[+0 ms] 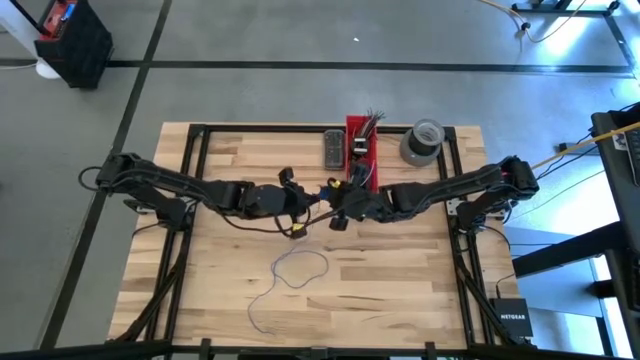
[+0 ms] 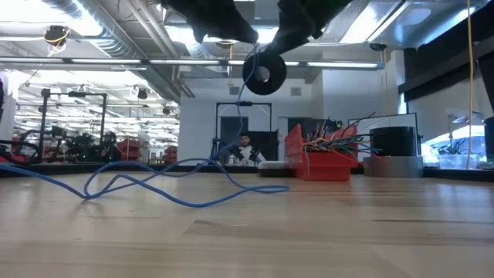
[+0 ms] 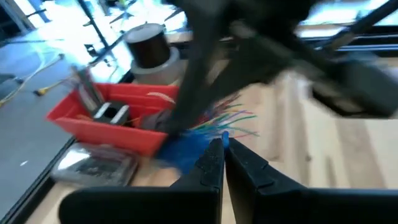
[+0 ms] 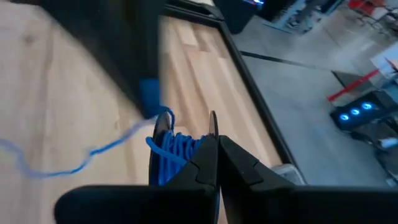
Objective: Coil cords
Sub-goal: Coil the blue wire into the black spool
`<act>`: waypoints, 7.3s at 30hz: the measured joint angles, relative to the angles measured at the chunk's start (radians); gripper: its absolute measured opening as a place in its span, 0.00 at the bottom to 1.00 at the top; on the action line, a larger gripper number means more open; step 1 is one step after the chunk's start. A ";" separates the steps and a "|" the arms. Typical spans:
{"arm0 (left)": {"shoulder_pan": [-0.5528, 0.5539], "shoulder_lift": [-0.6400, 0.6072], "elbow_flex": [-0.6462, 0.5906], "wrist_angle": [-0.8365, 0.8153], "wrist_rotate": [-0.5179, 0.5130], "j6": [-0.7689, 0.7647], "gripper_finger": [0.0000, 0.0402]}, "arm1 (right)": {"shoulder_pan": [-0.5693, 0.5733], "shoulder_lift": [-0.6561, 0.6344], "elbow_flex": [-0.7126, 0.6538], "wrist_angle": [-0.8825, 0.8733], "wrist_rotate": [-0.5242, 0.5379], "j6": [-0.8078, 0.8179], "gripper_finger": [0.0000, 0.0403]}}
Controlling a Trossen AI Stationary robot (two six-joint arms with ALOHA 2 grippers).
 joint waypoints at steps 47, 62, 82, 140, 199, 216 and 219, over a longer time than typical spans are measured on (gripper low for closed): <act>0.015 0.065 0.004 0.144 0.057 0.040 0.01 | 0.026 -0.134 -0.041 0.499 -0.103 -0.249 0.02; -0.021 0.070 -0.004 0.410 0.018 0.162 0.01 | 0.028 -0.129 -0.032 0.477 -0.119 -0.212 0.02; 0.040 0.066 0.003 0.288 -0.246 0.260 0.01 | 0.108 -0.126 -0.011 0.486 -0.005 -0.289 0.02; 0.079 -0.150 -0.003 -0.144 -0.157 0.089 0.01 | 0.272 -0.321 -0.109 -0.174 0.128 0.061 0.02; 0.059 0.084 0.017 0.205 0.169 -0.083 0.01 | -0.052 -0.111 -0.333 0.507 -0.174 0.103 0.02; 0.060 0.172 0.017 0.248 0.075 -0.077 0.01 | -0.054 -0.111 -0.335 0.698 -0.173 0.040 0.02; 0.052 0.172 0.017 0.248 0.068 -0.066 0.01 | -0.053 -0.113 -0.336 0.751 -0.160 -0.003 0.02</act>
